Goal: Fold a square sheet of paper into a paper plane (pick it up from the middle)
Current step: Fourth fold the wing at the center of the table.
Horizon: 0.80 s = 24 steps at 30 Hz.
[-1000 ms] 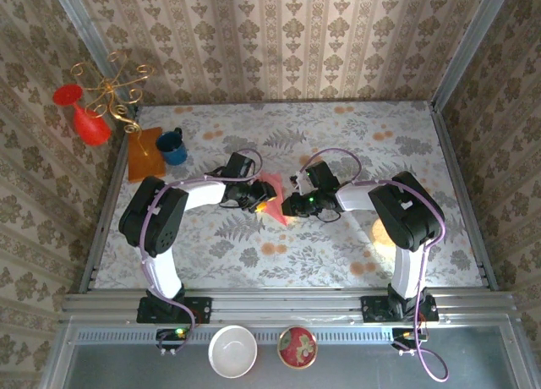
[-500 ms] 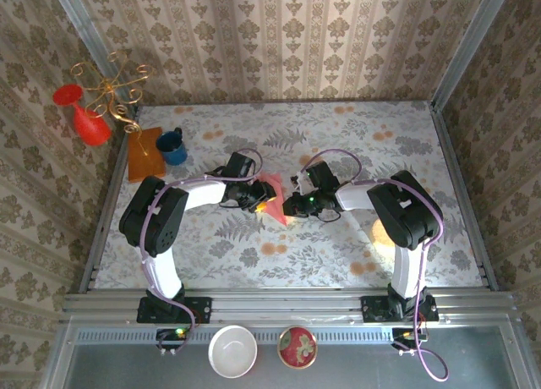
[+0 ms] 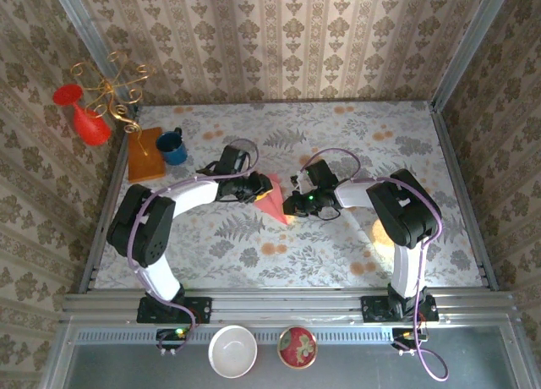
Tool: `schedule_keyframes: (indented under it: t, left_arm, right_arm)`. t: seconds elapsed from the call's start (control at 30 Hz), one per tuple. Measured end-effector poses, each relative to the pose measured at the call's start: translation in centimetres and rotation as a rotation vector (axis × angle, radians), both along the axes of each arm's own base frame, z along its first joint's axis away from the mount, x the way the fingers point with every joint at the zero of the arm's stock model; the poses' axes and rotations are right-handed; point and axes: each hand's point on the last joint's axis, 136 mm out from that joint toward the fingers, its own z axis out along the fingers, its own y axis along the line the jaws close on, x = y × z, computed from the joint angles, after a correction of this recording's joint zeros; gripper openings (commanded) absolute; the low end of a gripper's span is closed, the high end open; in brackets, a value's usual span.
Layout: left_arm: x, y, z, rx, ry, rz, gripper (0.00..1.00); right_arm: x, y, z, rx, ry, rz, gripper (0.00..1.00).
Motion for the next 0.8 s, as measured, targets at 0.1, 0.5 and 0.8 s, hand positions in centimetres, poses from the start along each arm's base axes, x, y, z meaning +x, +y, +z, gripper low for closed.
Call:
schedule_keyframes:
  t: [0.1,0.5,0.8]
  left_arm:
    - [0.2,-0.7,0.5,-0.041,-0.019,-0.024,0.21]
    - [-0.2,-2.1,-2.2,-0.088,0.040,-0.081,0.17]
    - [0.0,-2.1,-3.0,-0.085,0.060,-0.081,0.15]
  right_arm:
    - [0.1,-0.1,0.0,0.000,0.002,-0.003,0.12]
    - [0.2,-0.2,0.0,0.002,0.006,-0.005,0.13]
    - [0.2,-0.2,0.0,0.007,0.014,-0.002,0.14]
